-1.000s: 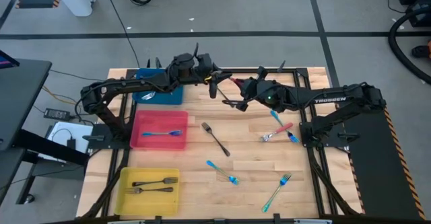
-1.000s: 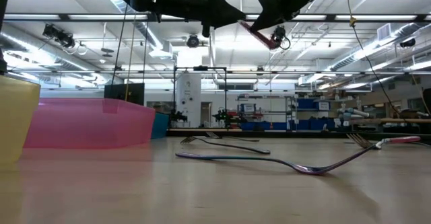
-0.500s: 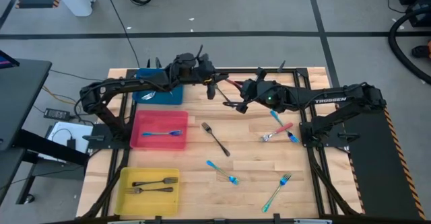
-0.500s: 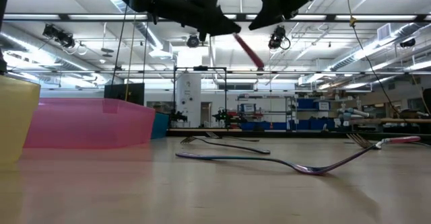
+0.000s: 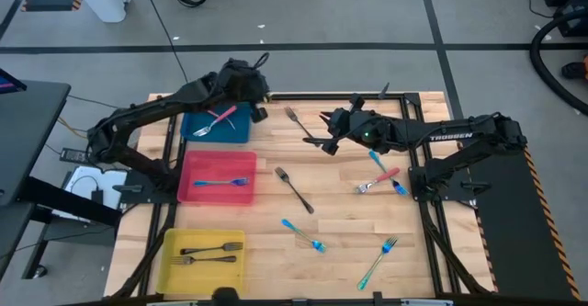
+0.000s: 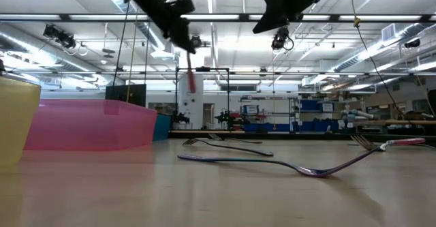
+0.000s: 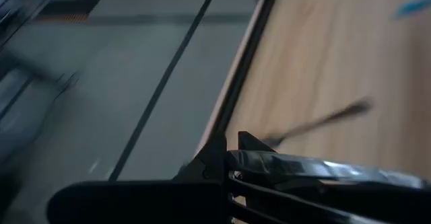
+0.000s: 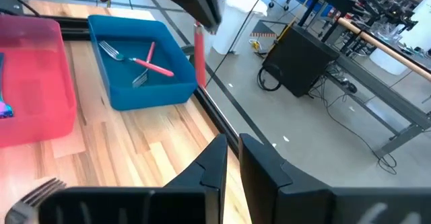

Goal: Sort silverware by color (type)
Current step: Put the left pink fork into the blue bin

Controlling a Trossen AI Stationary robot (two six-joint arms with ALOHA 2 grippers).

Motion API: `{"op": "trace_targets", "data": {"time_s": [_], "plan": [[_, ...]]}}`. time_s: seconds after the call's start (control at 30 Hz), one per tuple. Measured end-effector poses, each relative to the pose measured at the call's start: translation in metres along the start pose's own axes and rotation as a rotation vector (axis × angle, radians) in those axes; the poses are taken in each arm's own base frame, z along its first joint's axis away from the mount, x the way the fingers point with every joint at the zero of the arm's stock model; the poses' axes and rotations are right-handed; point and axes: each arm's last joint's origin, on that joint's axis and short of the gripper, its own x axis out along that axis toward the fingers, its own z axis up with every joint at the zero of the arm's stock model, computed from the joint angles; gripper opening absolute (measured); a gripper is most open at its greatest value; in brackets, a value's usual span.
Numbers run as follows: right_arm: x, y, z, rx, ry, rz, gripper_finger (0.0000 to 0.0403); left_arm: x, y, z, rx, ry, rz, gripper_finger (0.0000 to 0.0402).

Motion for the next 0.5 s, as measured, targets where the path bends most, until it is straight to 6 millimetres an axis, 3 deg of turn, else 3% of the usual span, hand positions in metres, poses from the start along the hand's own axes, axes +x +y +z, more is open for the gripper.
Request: {"op": "trace_targets", "data": {"time_s": [0.27, 0.5], "plan": [[0.002, -0.004, -0.003, -0.01, 0.028, -0.011, 0.0048, 0.0, 0.018, -0.053, -0.021, 0.437, 0.001, 0.0033], [0.006, -0.006, -0.01, -0.014, 0.049, -0.021, 0.0048, 0.003, 0.032, -0.086, -0.105, 0.595, 0.01, 0.003]]}}
